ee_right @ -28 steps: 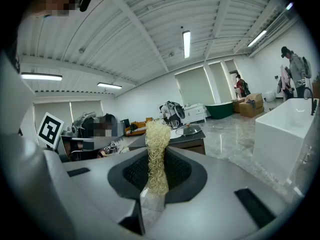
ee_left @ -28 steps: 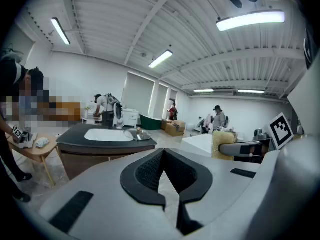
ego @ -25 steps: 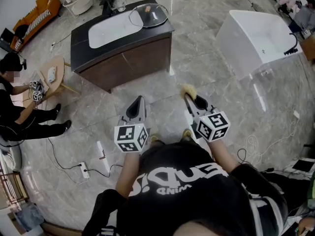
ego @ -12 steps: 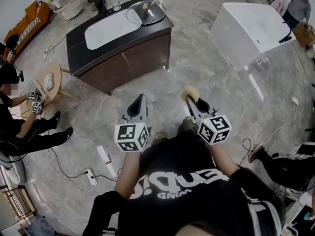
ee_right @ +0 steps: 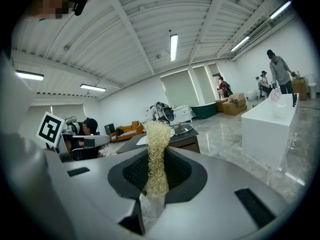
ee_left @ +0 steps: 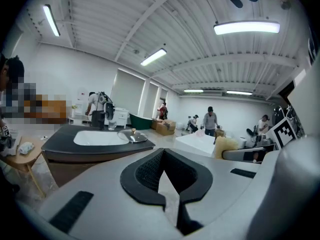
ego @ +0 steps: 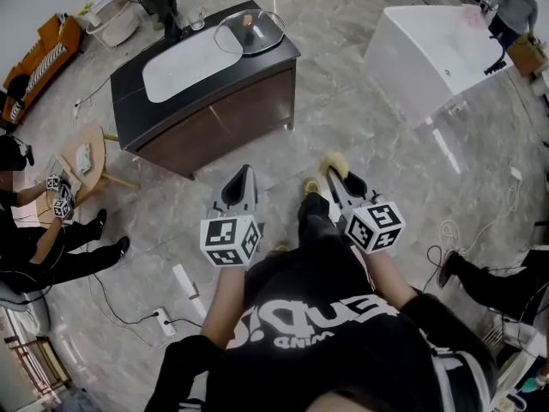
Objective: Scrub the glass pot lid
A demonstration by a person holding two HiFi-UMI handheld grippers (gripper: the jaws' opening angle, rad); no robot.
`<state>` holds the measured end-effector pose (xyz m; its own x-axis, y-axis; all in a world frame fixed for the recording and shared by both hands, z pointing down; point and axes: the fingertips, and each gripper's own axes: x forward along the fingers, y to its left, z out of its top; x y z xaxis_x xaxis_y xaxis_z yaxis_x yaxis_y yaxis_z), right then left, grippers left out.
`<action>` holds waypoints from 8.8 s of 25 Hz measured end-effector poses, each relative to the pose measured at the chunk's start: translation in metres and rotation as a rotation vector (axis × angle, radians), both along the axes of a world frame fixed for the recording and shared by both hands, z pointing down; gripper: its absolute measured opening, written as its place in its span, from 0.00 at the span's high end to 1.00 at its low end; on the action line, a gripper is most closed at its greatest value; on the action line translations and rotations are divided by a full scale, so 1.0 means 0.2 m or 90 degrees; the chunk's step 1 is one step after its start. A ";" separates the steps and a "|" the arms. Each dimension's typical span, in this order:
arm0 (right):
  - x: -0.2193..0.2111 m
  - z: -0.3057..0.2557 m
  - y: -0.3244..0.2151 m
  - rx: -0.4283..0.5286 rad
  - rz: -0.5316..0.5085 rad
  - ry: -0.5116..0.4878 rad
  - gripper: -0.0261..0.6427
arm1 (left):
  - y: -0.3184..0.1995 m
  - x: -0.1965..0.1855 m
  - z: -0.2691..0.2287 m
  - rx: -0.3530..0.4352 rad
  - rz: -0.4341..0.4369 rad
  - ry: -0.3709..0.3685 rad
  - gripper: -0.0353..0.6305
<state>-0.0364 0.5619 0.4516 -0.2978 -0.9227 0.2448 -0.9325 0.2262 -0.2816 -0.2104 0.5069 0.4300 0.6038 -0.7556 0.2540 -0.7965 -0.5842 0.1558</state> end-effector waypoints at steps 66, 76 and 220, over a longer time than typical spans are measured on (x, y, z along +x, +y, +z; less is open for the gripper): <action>0.60 0.02 -2.41 -0.022 -0.153 -0.002 0.89 | -2.28 0.58 0.06 -0.024 -0.128 -0.003 0.93; 0.59 -0.05 -2.86 -0.026 -0.131 0.007 0.89 | -2.75 0.57 0.04 -0.026 -0.092 -0.011 0.93; -0.06 0.86 -3.32 -0.316 -0.579 0.217 0.89 | -3.52 0.89 0.89 -0.350 0.095 -0.199 0.67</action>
<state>-0.0493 -0.1015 0.6231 -0.6648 -0.1672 0.7281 -0.5202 0.8031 -0.2905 -0.0329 -0.1978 0.6089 0.5271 -0.3789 0.7607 -0.7692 -0.5931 0.2376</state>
